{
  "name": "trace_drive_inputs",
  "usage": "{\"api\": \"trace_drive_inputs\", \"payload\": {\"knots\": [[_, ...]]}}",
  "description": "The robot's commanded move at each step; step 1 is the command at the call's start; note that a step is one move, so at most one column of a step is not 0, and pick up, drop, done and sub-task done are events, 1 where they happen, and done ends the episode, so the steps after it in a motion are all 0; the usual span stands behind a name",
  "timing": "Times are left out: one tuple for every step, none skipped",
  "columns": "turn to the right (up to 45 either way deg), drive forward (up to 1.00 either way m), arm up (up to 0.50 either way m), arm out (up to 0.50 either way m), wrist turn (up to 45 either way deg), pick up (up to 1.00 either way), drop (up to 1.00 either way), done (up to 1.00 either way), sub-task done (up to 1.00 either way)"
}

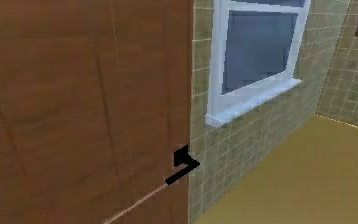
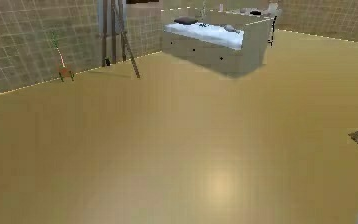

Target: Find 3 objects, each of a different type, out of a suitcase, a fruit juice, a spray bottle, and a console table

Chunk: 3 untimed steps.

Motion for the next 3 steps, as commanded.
{"api": "trace_drive_inputs", "payload": {"knots": [[-45.0, 0.00, 0.00, 0.00, 0.0, 0.00, 0.00, 0.00, 0.00], [-45.0, 0.00, 0.00, 0.00, 0.0, 0.00, 0.00, 0.00, 0.00], [-27.0, 0.00, 0.00, 0.00, 0.0, 0.00, 0.00, 0.00, 0.00]]}}
